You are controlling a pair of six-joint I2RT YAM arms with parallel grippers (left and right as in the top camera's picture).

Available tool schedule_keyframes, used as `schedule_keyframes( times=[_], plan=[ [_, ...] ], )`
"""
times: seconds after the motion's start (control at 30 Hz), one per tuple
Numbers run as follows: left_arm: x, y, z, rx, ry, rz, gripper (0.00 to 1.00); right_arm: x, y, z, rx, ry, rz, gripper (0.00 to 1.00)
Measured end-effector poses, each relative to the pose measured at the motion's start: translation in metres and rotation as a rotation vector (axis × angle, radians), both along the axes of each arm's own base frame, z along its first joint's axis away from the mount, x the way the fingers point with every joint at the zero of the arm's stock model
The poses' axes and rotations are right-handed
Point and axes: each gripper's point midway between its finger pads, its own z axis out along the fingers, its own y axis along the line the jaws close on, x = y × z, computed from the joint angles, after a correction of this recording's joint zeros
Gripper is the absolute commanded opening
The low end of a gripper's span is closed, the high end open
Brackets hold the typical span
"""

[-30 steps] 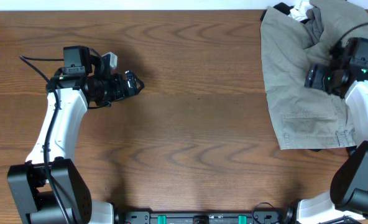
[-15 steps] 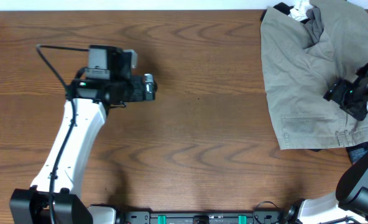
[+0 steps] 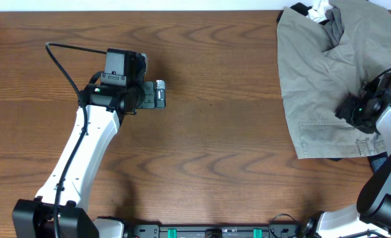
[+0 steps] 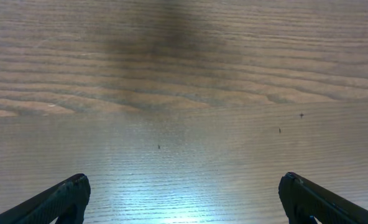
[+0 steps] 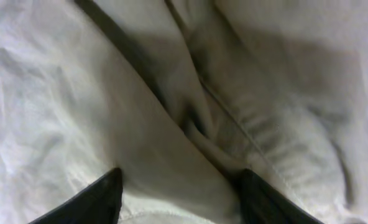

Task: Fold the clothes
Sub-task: 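Close the right gripper on the khaki shorts fabric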

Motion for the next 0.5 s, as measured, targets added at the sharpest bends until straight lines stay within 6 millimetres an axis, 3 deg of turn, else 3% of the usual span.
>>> schedule_keyframes(
  times=[0.07, 0.13, 0.17, 0.3, 0.37, 0.43, 0.5],
  plan=[
    [0.000, 0.000, 0.000, 0.003, -0.001, 0.002, 0.98, 0.005, -0.002, 0.002, -0.010, -0.022, 0.002, 0.49],
    [0.000, 0.001, 0.000, 0.006, -0.001, 0.003, 0.98, 0.009, -0.004, 0.004, -0.020, -0.043, 0.002, 0.70],
    [0.000, 0.001, 0.000, 0.007, -0.002, 0.004, 0.98, 0.011, -0.006, 0.005, -0.029, -0.052, 0.009, 0.74],
    [0.000, 0.002, 0.000, 0.010, -0.002, 0.006, 0.98, 0.014, -0.010, 0.007, -0.061, -0.062, 0.019, 0.77],
    [0.000, 0.002, 0.000, 0.011, -0.002, 0.006, 0.98, 0.015, -0.012, 0.007, -0.076, -0.063, 0.024, 0.73],
    [0.000, 0.002, 0.000, 0.012, -0.002, 0.007, 0.98, 0.015, -0.014, 0.007, -0.088, -0.061, 0.035, 0.52],
    [0.000, 0.002, 0.000, 0.012, -0.002, 0.007, 0.98, 0.015, -0.014, 0.008, -0.093, -0.060, 0.044, 0.38]
  ],
)
